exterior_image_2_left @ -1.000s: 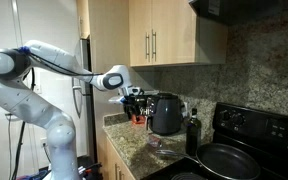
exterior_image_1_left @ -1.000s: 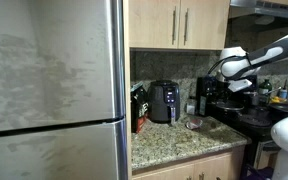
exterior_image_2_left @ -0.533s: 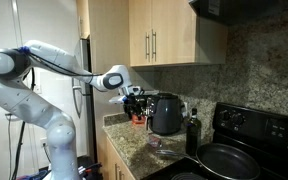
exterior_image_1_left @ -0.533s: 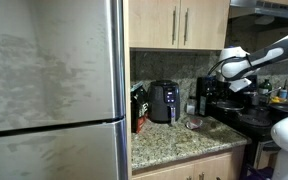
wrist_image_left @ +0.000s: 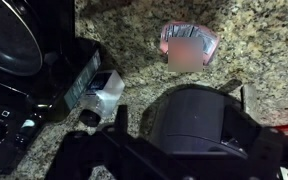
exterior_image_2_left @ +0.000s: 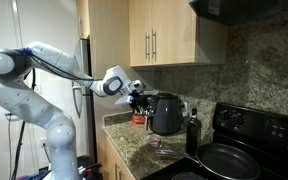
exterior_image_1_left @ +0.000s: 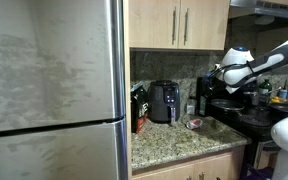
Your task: Open the left door of the cabinet above the air fryer
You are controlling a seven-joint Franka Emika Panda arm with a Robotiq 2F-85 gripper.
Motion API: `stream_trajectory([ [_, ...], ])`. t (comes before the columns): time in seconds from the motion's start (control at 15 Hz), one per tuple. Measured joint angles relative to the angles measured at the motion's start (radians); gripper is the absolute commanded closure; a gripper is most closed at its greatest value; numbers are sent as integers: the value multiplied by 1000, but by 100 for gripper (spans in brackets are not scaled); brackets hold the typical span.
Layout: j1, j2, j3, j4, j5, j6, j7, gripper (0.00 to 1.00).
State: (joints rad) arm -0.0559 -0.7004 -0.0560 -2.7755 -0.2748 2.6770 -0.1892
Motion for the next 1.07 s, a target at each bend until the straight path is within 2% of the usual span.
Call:
stream_trajectory([
  [0.27, 21, 6, 9, 2, 7, 4, 1, 0],
  [0.47, 118, -28, 27, 56, 88, 30, 5, 0],
  [0.67, 185, -155, 24, 127, 161, 24, 8, 0],
  [0.8, 190, -204, 24, 133, 164, 4, 8, 0],
  [1.07, 206, -181, 26, 127, 164, 8, -1, 0],
])
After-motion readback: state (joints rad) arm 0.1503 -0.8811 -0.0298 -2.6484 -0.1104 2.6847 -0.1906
